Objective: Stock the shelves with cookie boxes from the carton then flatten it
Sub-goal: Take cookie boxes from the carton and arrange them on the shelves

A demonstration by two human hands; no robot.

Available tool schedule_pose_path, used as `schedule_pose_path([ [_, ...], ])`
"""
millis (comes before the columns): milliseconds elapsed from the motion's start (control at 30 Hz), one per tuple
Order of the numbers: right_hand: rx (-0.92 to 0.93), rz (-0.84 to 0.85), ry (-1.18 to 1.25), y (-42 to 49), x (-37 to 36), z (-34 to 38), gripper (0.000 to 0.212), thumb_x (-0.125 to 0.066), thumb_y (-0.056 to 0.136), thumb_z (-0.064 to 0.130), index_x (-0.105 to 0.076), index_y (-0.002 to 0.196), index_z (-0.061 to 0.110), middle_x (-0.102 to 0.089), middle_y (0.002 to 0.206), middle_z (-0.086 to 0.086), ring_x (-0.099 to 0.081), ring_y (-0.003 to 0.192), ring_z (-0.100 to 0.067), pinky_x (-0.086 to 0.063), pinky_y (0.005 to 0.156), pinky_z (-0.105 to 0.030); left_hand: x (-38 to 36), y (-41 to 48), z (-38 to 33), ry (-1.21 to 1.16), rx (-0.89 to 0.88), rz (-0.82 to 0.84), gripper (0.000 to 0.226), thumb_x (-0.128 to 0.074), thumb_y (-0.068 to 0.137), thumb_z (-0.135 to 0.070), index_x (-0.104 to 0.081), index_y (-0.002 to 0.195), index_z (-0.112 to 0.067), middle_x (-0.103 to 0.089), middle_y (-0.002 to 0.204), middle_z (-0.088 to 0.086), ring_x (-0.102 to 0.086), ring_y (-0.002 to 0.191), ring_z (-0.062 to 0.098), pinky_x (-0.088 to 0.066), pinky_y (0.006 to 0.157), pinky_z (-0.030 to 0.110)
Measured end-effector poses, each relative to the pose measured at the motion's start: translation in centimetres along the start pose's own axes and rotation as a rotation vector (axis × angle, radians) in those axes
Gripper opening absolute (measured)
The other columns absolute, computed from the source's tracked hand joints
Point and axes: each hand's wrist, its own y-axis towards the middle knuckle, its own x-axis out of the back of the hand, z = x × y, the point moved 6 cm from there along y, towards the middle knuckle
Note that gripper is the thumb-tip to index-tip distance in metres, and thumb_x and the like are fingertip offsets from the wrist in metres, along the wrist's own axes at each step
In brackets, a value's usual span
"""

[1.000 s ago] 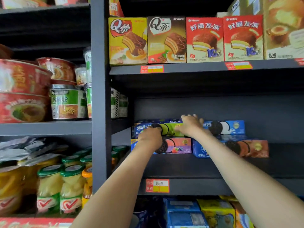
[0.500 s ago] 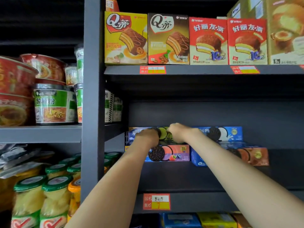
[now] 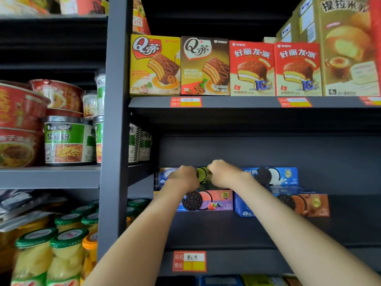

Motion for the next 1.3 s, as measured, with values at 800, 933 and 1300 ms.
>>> schedule_pose_path([
  [800, 0.013, -0.198, 0.403, -40.9, -6.7, -15.0, 0.018, -0.051, 0.092, 0.013, -0.058, 0.105, 0.003, -0.060, 0.102, -0.014, -0.052, 0.101, -0.033, -0.035, 0.075, -0.035, -14.9, -34.0, -25.8, -0.543, -0.041, -0.263, 0.019, -0.045, 0.093, -0.016, -0.062, 0.098, -0.013, -0.068, 0.088, 0.009, -0.062, 0.078, 0.031, -0.040, 0.065, 0.037],
  [933, -0.060, 0.018, 0.460, -46.5, -14.9, -16.2, 0.022, -0.050, 0.094, 0.013, -0.056, 0.113, 0.003, -0.058, 0.107, -0.013, -0.050, 0.105, -0.031, -0.033, 0.076, -0.030, -24.7, -38.5, -25.9, -0.530, 0.067, 0.019, 0.020, -0.043, 0.096, -0.019, -0.060, 0.101, -0.010, -0.065, 0.085, 0.013, -0.060, 0.078, 0.036, -0.033, 0.059, 0.036],
  [1300, -0.444, 0.546, 0.540, -72.0, -47.2, -15.4, 0.013, -0.061, 0.087, 0.014, -0.062, 0.094, 0.003, -0.062, 0.093, -0.014, -0.057, 0.092, -0.033, -0.044, 0.074, -0.035, -57.3, -62.1, -19.0, -0.376, 0.347, 0.792, 0.017, -0.041, 0.097, -0.025, -0.054, 0.096, -0.014, -0.065, 0.090, 0.012, -0.063, 0.082, 0.033, -0.041, 0.058, 0.032],
])
